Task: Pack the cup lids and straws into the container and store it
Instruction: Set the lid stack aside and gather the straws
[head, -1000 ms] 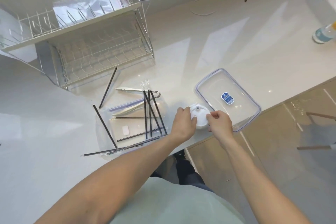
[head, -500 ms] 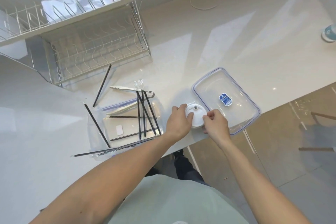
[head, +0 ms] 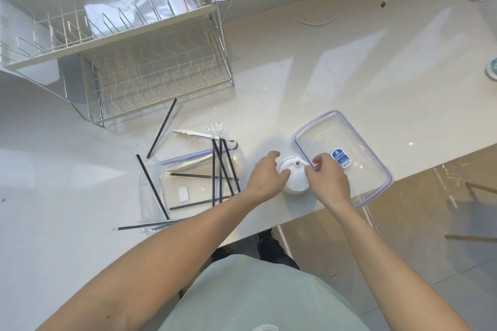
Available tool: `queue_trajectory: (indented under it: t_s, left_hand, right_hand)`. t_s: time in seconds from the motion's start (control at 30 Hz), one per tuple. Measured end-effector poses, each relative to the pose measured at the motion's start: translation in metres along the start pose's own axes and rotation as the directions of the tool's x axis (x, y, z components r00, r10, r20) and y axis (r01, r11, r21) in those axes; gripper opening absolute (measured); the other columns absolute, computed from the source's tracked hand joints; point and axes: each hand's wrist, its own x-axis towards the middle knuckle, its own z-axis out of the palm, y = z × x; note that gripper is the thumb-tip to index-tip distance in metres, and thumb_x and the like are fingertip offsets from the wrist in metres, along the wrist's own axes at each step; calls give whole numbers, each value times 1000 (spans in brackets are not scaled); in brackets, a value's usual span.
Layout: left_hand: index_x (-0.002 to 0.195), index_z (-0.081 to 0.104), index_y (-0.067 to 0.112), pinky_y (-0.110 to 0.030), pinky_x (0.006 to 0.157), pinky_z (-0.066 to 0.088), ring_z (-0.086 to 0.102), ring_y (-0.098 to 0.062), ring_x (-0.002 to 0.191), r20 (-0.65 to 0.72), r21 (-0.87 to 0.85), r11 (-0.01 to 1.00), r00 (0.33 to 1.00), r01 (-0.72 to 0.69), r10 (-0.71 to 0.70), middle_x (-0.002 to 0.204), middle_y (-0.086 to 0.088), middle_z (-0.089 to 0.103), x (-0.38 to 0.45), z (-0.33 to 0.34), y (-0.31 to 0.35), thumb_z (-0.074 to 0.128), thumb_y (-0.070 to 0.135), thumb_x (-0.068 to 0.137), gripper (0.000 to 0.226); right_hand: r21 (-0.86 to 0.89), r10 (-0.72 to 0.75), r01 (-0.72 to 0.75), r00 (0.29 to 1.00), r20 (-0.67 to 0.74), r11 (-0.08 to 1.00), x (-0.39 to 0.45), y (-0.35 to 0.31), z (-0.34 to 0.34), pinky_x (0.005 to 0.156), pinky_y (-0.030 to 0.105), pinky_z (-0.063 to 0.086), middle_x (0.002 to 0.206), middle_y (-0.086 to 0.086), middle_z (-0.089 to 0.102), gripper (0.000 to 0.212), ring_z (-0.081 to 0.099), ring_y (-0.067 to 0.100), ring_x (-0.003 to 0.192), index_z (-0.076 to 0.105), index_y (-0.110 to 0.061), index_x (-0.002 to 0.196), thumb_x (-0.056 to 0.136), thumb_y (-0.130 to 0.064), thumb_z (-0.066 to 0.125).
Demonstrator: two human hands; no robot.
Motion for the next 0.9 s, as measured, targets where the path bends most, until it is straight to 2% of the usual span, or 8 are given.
queue_trajectory:
  t_s: [0.13, 0.27, 0.37, 0.43, 0.5, 0.6, 0.73, 0.9]
  left_hand:
    - [120, 67, 22, -22, 75, 53, 67, -3, 83, -157, -75, 988, 980, -136, 123, 101, 7, 70, -17, -46, -6, 61, 30, 93, 29]
    - [109, 72, 21, -22, 76, 54, 68, -4, 83, -280, -67, 984, 949, -167, 143, 94, 10, 74, -37, -99, -32, 61, 26, 92, 21]
    - [109, 72, 21, -23, 79, 55, 67, -3, 87, -342, -70, 991, 936, -115, 84, 95, 11, 73, -54, -131, -63, 62, 25, 94, 19]
    - [109, 69, 22, -24, 74, 52, 65, -3, 84, -399, -80, 996, 917, -42, 7, 91, 10, 70, -65, -145, -84, 62, 24, 94, 17]
    - [108, 65, 23, -25, 71, 46, 61, -5, 81, -472, -89, 996, 880, 17, -57, 86, 7, 66, -76, -155, -105, 60, 25, 93, 15]
    - [111, 56, 21, -22, 74, 39, 55, -8, 86, -559, -59, 997, 825, 55, -79, 97, 5, 56, -92, -162, -126, 62, 26, 92, 20]
    - [124, 45, 10, -25, 84, 40, 48, -19, 103, -591, -23, 991, 797, 135, -122, 116, -2, 46, -105, -163, -143, 63, 30, 92, 41]
    - [146, 31, 7, -31, 93, 42, 51, -24, 121, -480, -75, 987, 863, 140, -159, 136, -8, 47, -104, -160, -149, 59, 29, 95, 62]
  right_hand:
    - [287, -155, 169, 985, -71, 943, -15, -50, 5, 79, 34, 50, 94, -13, 67, 16, 65, 8, 91, 63, -28, 104, 91, -38, 61]
    - [378, -269, 217, 959, 90, 900, -32, -97, 24, 78, 46, 61, 87, -8, 71, 14, 72, 17, 84, 68, -30, 95, 88, -41, 65]
    - [300, -334, 262, 916, 221, 917, -42, -119, 46, 82, 47, 61, 90, -7, 72, 18, 72, 18, 87, 71, -24, 99, 91, -40, 65]
    - [151, -341, 308, 891, 300, 939, -46, -128, 59, 82, 45, 60, 93, -2, 72, 24, 70, 20, 88, 71, -18, 101, 93, -39, 64]
    - [-17, -326, 355, 876, 355, 935, -52, -133, 74, 66, 36, 54, 84, 0, 68, 25, 65, 19, 77, 64, -15, 89, 94, -40, 63]
    - [-133, -274, 333, 902, 334, 934, -58, -135, 92, 48, 30, 32, 65, -3, 54, 35, 50, 14, 56, 44, -20, 71, 93, -40, 62]
    - [-211, -216, 285, 929, 300, 935, -59, -138, 111, 51, 32, 34, 75, 3, 60, 39, 57, 21, 65, 47, -14, 79, 92, -48, 63]
    - [-267, -197, 258, 952, 234, 929, -59, -143, 134, 49, 32, 33, 72, 0, 60, 47, 55, 19, 62, 48, -16, 78, 90, -57, 65]
